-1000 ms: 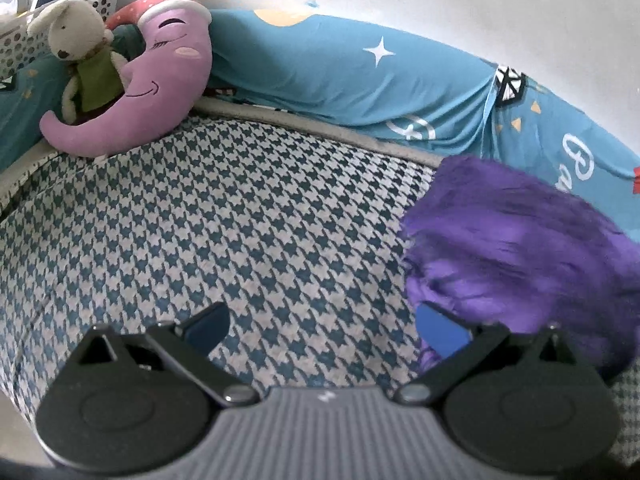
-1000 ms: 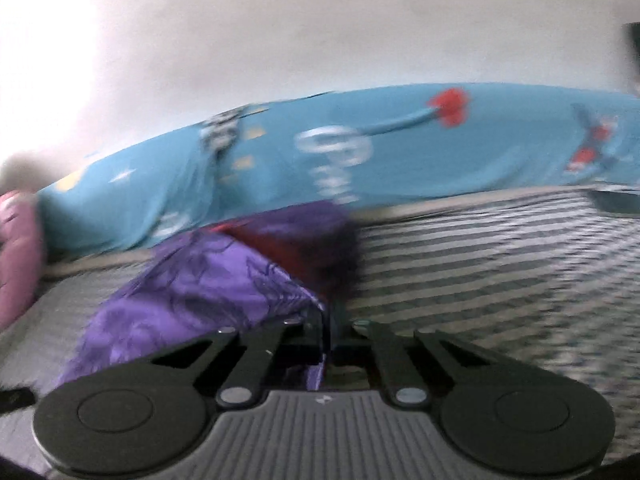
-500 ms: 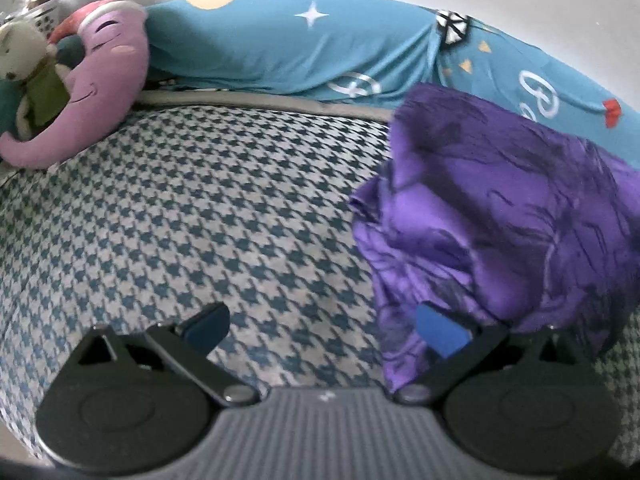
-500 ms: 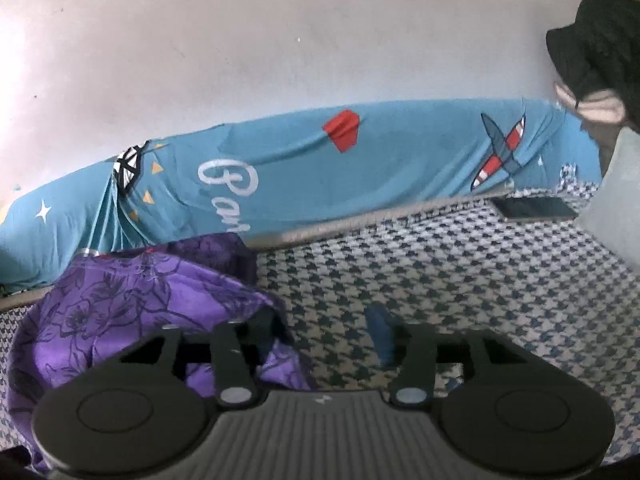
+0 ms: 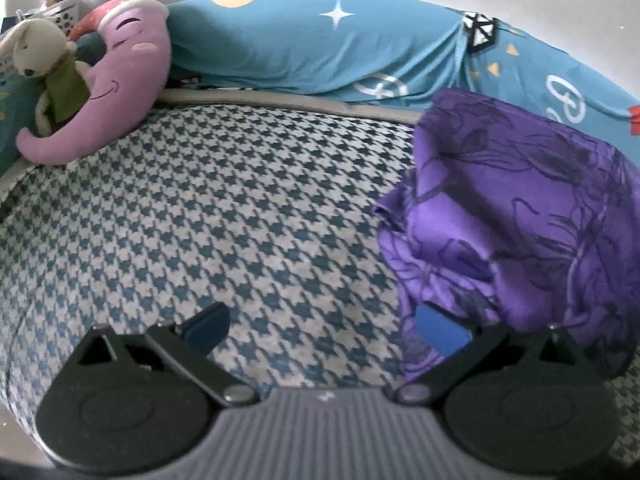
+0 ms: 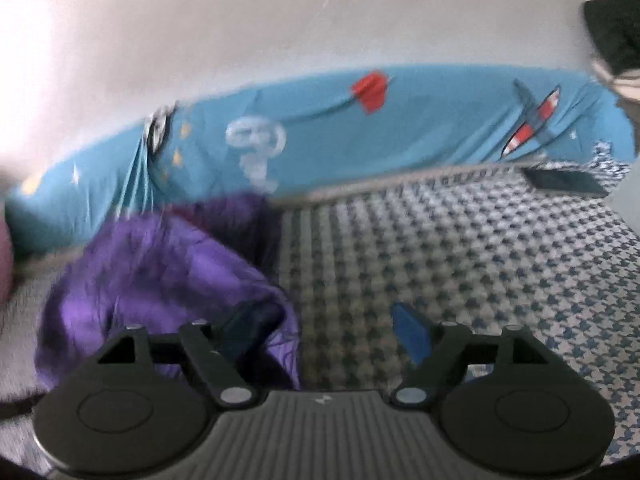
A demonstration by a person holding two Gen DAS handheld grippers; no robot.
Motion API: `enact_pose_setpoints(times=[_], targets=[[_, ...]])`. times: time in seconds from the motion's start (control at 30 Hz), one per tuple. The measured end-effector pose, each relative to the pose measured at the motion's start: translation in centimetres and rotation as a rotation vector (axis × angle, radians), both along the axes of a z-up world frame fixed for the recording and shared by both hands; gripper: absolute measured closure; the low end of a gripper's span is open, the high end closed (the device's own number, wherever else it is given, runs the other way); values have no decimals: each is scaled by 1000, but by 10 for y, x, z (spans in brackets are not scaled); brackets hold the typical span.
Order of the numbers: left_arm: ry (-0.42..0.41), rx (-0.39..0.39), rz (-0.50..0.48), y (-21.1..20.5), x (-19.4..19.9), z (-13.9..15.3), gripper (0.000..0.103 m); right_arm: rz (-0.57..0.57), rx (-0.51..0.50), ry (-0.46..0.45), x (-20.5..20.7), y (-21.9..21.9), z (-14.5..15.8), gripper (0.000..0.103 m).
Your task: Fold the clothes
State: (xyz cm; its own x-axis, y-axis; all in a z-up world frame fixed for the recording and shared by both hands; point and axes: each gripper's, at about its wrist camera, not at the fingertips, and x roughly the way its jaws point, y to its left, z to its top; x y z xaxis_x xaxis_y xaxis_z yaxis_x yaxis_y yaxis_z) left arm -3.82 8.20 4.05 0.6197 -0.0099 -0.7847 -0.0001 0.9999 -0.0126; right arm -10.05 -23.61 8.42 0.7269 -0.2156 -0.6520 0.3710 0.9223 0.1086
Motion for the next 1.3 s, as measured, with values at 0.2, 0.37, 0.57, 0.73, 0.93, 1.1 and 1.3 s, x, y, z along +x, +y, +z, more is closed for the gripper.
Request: enact_pose_setpoints(times=[0.2,0.37,0.57,0.73,0.93,1.1,1.3], targets=[[-8,-6,28,4,3,2,0,123,-35,-29,-11,10,-5,25],[-3,-9,24,2,3,2,0,192,1,-93,-5,28,1,25],[2,8,-1,0,1,0,0,268,57,-111,22,59,-3,25],[14,10,-7,1,2,-1,0,284,53,-99,46,82,-15,25],[12,15,-5,7,2,-1,0,264,84,-104,67,93,-25,21],[17,11,5,13,5,-2,0,259,80,-87,81,105,-35,18],[13,11,5,13,7,-2,0,233,57,-71,89,112,-44,52]])
